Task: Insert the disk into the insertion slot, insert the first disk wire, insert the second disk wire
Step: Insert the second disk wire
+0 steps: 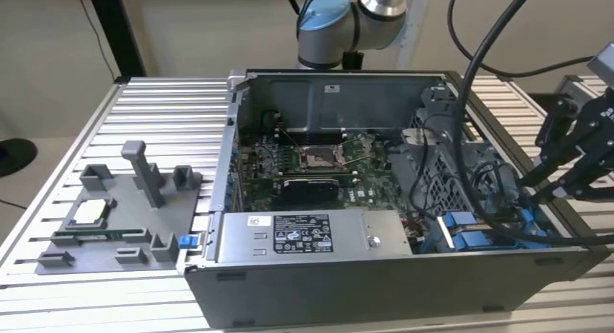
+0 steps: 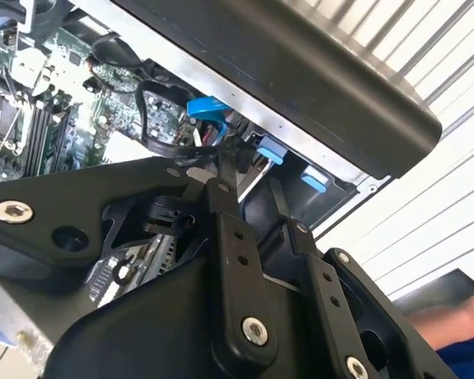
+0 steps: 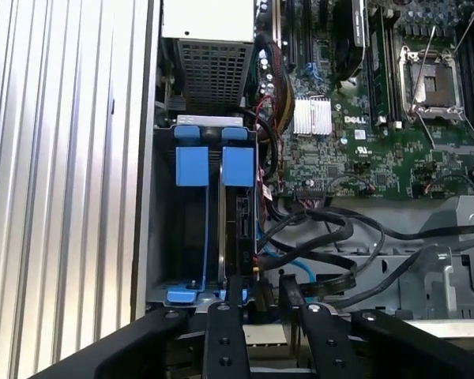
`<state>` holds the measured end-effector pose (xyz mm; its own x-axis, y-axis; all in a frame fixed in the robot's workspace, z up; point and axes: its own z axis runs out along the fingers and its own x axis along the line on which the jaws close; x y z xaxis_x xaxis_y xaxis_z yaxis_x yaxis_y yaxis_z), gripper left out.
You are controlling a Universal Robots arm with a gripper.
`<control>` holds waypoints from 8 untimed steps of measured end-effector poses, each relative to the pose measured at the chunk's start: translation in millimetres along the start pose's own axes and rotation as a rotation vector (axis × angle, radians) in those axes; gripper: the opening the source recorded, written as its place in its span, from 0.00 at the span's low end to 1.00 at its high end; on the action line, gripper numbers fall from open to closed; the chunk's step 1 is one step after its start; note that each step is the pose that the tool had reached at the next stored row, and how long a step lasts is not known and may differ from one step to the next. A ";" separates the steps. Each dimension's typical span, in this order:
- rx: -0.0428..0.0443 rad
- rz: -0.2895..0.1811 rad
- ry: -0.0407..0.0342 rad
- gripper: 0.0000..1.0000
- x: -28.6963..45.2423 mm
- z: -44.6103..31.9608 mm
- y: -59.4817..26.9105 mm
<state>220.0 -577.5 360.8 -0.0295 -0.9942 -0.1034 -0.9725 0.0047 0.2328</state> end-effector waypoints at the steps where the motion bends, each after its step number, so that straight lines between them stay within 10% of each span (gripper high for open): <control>1: -0.0002 -0.002 -0.0049 1.00 0.6 0.4 -0.5; 8: -0.0018 -0.014 -0.0452 1.00 4.9 2.5 -3.7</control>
<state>222.8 -582.0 357.0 -0.0260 -0.9883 -0.1503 -0.9725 -0.0098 0.2327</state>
